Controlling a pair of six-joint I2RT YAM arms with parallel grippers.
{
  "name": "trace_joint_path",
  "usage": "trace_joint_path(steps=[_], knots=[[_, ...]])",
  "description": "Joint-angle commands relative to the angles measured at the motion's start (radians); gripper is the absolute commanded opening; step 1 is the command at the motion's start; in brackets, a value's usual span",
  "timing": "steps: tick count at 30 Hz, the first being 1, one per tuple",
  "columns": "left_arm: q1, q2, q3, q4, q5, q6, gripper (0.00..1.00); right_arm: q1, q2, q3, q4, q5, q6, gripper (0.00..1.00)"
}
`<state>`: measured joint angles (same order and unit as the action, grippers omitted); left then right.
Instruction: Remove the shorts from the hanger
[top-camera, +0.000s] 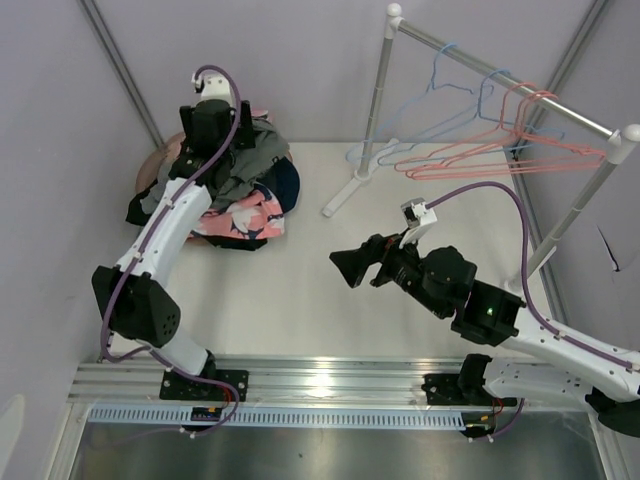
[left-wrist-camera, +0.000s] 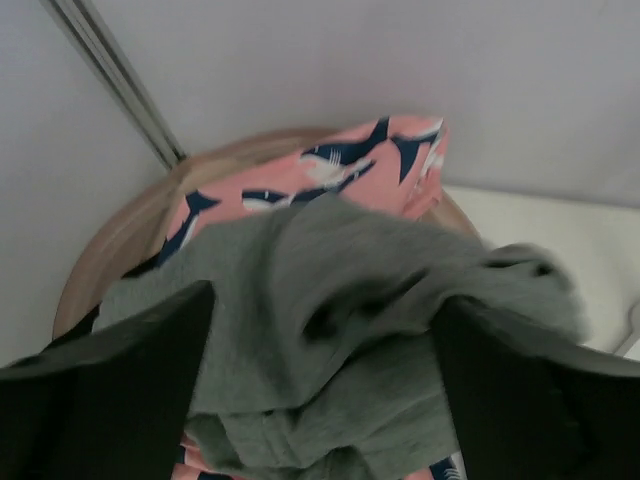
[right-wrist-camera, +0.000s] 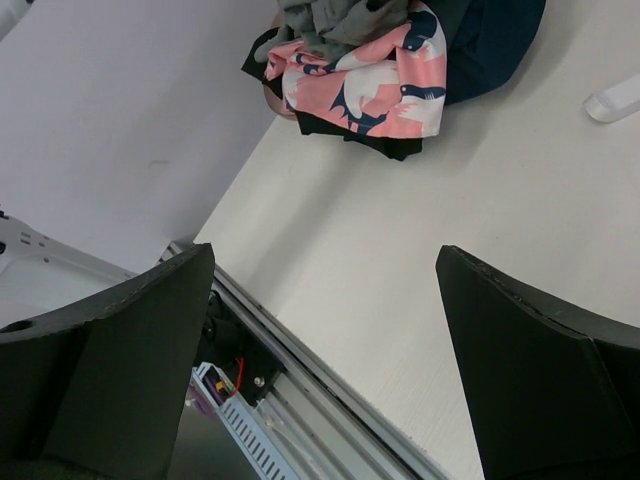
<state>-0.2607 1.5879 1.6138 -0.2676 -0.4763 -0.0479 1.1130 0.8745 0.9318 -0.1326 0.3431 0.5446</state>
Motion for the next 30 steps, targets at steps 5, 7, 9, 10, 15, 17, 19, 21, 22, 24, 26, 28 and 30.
trace_joint_path(steps=[5, 7, 9, 10, 15, 17, 19, 21, 22, 24, 26, 28, 30], knots=[[0.012, -0.193, -0.087, -0.051, 0.125, -0.147, 0.99, 0.034, 0.007, 0.038, -0.097, 0.069, -0.067, 0.99], [-0.015, -0.305, -0.109, -0.074, 0.148, -0.142, 0.99, 0.047, 0.037, 0.086, -0.162, 0.082, -0.093, 0.99], [-0.050, -0.389, -0.175, -0.100, 0.142, -0.118, 0.99, 0.070, 0.053, 0.114, -0.199, 0.096, -0.110, 0.99], [-0.096, -0.440, -0.230, -0.104, 0.139, -0.109, 0.99, 0.080, 0.054, 0.120, -0.200, 0.106, -0.121, 0.99], [-0.253, -0.865, -0.607, -0.071, 0.137, -0.124, 0.98, 0.172, 0.001, 0.073, -0.141, 0.175, -0.213, 0.99], [-0.272, -1.033, -0.748, -0.090, 0.140, -0.162, 0.99, 0.214, -0.029, 0.058, -0.124, 0.191, -0.239, 0.99], [-0.272, -1.124, -0.802, -0.123, 0.148, -0.190, 0.99, 0.244, -0.052, 0.049, -0.111, 0.206, -0.259, 0.99], [-0.270, -1.213, -0.856, -0.157, 0.159, -0.207, 0.98, 0.280, -0.092, 0.035, -0.102, 0.218, -0.278, 0.99], [-0.272, -1.235, -0.862, -0.195, 0.165, -0.210, 0.98, 0.289, -0.104, 0.032, -0.107, 0.221, -0.281, 0.99], [-0.272, -1.296, -0.894, -0.220, 0.179, -0.207, 0.98, 0.311, -0.150, 0.021, -0.127, 0.238, -0.287, 0.99], [-0.272, -1.335, -0.919, -0.232, 0.183, -0.211, 0.98, 0.326, -0.205, 0.009, -0.151, 0.263, -0.295, 0.99], [-0.272, -1.356, -0.913, -0.234, 0.197, -0.217, 0.98, 0.332, -0.250, -0.008, -0.205, 0.305, -0.290, 0.99], [-0.270, -1.358, -0.920, -0.223, 0.211, -0.213, 0.99, 0.335, -0.329, -0.022, -0.237, 0.339, -0.276, 1.00]])
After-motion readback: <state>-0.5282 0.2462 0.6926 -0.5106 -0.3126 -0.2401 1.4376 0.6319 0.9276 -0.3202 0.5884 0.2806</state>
